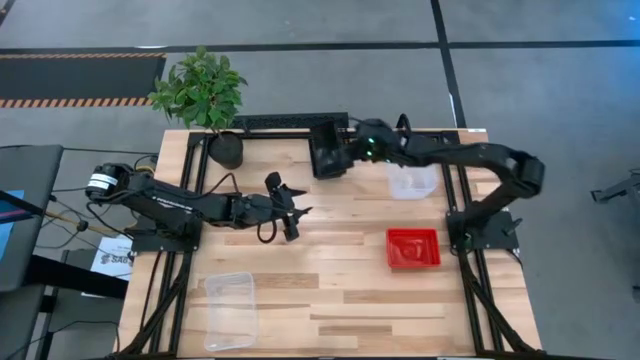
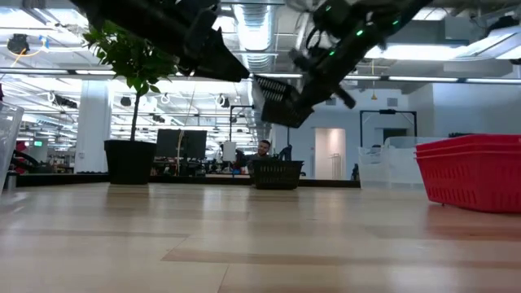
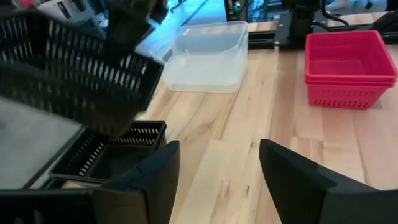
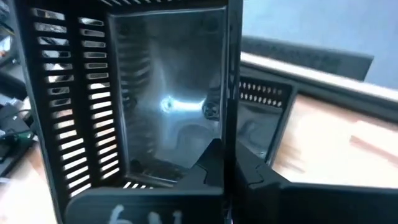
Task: Stack baskets by color
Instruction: Stack the bottom black bin on top of the top black bin
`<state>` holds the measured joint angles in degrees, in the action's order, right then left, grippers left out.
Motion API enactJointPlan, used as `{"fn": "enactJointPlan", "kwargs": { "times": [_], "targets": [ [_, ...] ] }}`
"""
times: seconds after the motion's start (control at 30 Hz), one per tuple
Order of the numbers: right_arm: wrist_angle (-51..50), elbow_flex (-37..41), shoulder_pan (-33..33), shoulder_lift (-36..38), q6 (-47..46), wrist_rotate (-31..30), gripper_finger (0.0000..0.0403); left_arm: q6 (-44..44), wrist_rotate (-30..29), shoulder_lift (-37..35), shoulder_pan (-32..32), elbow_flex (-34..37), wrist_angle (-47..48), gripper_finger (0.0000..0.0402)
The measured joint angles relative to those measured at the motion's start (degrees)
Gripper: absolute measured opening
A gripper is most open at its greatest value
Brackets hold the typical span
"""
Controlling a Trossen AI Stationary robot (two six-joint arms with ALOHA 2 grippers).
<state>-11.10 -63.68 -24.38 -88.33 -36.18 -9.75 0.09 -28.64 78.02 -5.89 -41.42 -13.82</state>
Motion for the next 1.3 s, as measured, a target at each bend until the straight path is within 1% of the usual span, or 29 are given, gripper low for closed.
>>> {"fn": "enactJointPlan", "kwargs": {
  "times": [0.1, 0.17, 0.3, 0.43, 0.6, 0.83, 1.13, 1.3],
  "targets": [
    [-1.73, -3.82, -2.92, -5.14, -0.03, 4.69, 0.001, 0.09, -0.42, -0.01, 0.0, -0.12, 0.5, 0.0209],
    [-3.12, -5.84, -4.36, -7.87, -0.13, 6.62, 0.0006, -0.1, -0.45, 0.0, 0.0, -0.12, 1.37, 0.0209],
    [-6.76, -9.44, -6.62, -11.59, -0.28, 7.08, 0.001, -0.38, -0.11, 0.0, 0.0, -0.12, 2.82, 0.0209],
    [-7.4, -10.73, -7.36, -14.18, -1.29, 8.63, 0.001, -0.41, -0.01, 0.0, 0.0, -0.12, 3.03, 0.0209],
    [-8.09, -10.99, -7.31, -15.26, -2.31, 9.03, 0.0008, -0.39, 0.27, 0.0, 0.0, -0.12, 3.57, 0.0209],
    [-8.55, -10.95, -6.77, -15.24, -2.43, 8.93, 0.0044, -0.32, 0.34, 0.0, 0.04, -0.12, 4.08, 0.0209],
    [-10.05, -10.95, -6.62, -15.24, -4.36, 8.27, 0.0067, -0.32, 0.35, 0.0, 0.04, -0.12, 4.02, 0.0209],
    [-10.01, -10.95, -5.8, -15.24, -4.53, 7.82, 0.0093, -0.35, 0.34, 0.0, 0.04, -0.12, 4.01, 0.0209]
  ]
}}
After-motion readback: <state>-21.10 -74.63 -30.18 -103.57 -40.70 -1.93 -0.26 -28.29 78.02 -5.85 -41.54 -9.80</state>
